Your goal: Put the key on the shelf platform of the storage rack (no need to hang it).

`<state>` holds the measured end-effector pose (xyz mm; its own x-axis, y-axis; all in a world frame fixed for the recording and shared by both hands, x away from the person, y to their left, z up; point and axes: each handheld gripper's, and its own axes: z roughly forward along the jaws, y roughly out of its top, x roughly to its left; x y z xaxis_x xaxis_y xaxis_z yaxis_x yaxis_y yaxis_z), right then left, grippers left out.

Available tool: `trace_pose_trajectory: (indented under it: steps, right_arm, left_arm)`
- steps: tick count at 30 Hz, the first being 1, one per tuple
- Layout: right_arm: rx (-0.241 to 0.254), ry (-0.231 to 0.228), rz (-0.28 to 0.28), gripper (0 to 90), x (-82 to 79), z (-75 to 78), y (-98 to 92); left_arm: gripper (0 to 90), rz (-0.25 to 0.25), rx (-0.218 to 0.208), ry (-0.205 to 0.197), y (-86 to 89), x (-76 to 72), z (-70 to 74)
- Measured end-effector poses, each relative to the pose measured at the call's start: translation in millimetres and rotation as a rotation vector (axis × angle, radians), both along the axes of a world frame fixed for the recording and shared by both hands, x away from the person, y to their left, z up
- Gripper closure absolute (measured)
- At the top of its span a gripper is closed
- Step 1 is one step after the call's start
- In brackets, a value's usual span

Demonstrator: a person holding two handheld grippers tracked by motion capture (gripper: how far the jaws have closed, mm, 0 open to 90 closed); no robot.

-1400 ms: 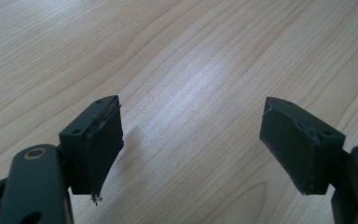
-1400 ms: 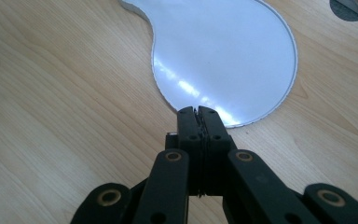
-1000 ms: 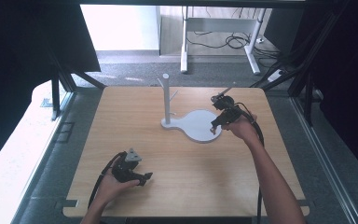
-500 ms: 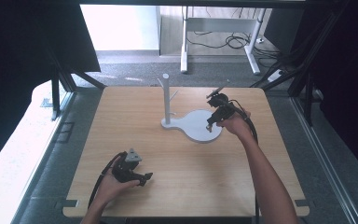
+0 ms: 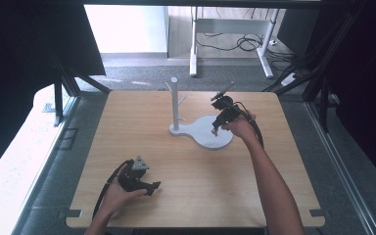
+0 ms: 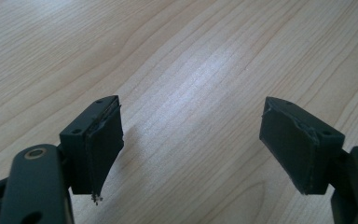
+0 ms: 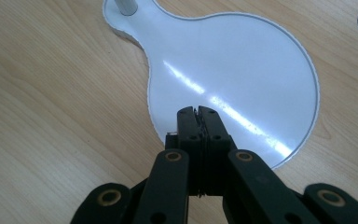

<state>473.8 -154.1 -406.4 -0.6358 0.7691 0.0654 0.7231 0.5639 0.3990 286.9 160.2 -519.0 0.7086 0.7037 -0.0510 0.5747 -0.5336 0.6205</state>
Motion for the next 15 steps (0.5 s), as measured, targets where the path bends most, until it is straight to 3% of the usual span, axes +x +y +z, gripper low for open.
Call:
trace_pose_trajectory:
  steps: [15]
  right_arm:
    - [0.012, 0.031, -0.022, 89.5, 18.4, -9.1, 5.4]
  left_arm:
    - [21.6, -0.002, -0.003, 0.003, -1.1, -0.3, -0.3]
